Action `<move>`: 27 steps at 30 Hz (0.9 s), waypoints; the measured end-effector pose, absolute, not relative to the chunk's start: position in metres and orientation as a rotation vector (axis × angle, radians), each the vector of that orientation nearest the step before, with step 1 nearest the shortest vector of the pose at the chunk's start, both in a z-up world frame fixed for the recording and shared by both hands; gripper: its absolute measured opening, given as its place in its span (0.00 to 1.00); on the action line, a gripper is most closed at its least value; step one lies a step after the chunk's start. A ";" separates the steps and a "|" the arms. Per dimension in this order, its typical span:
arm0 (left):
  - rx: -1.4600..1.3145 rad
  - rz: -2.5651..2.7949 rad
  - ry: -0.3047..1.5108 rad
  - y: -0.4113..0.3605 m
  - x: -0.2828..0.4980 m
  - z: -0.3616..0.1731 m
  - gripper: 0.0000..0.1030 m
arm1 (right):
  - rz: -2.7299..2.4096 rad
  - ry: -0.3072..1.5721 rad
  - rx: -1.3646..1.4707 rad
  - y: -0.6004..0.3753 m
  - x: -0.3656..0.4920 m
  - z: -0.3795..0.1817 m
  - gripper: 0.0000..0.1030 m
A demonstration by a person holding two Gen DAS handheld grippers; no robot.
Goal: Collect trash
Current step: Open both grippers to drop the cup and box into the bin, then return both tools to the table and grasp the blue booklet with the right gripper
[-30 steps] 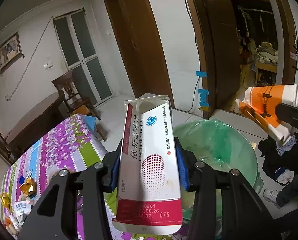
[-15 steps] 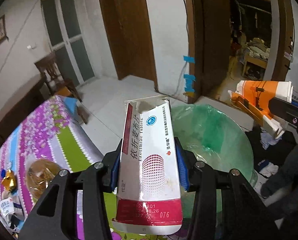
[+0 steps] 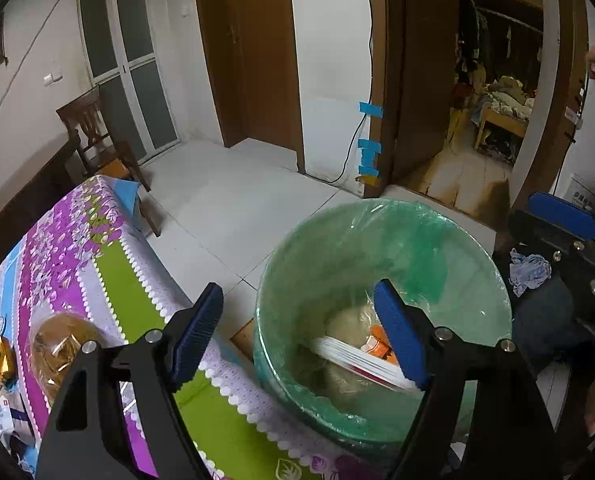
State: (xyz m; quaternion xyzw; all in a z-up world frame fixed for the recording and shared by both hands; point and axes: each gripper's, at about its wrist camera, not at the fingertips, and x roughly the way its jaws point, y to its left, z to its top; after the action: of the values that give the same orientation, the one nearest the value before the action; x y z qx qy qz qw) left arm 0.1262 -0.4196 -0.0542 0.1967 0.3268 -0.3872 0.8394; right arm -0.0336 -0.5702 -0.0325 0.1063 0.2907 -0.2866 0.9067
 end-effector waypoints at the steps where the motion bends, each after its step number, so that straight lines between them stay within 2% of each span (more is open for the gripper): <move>1: 0.413 -0.818 0.688 -0.418 0.124 -0.054 0.72 | -0.588 0.598 0.224 -0.569 -0.036 -0.032 0.33; 9: 0.434 -0.765 0.599 -0.385 0.107 -0.050 0.76 | -0.542 0.560 0.237 -0.532 -0.043 -0.036 0.33; 13: 0.372 -0.696 0.553 -0.342 0.104 -0.046 0.81 | -0.494 0.508 0.256 -0.500 -0.043 -0.036 0.34; 14: 0.339 -0.668 0.534 -0.323 0.102 -0.044 0.84 | -0.481 0.494 0.257 -0.492 -0.042 -0.035 0.35; 16: 0.294 -0.610 0.514 -0.293 0.100 -0.039 0.86 | -0.449 0.466 0.268 -0.468 -0.040 -0.037 0.39; 20: 0.201 -0.440 0.485 -0.210 0.100 -0.026 0.93 | -0.344 0.423 0.337 -0.427 -0.042 -0.042 0.55; 23: 0.140 -0.226 0.491 -0.137 0.113 -0.014 0.94 | -0.265 0.419 0.370 -0.397 -0.043 -0.046 0.56; 27: 0.057 0.009 0.623 -0.039 0.144 -0.013 0.94 | -0.129 0.433 0.354 -0.349 -0.038 -0.046 0.60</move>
State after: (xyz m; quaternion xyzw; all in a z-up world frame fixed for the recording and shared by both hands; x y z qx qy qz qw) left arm 0.1438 -0.0385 -0.0133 0.0278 0.3063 0.0046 0.9515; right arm -0.0382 -0.3493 -0.0455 0.1747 0.2135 -0.0635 0.9591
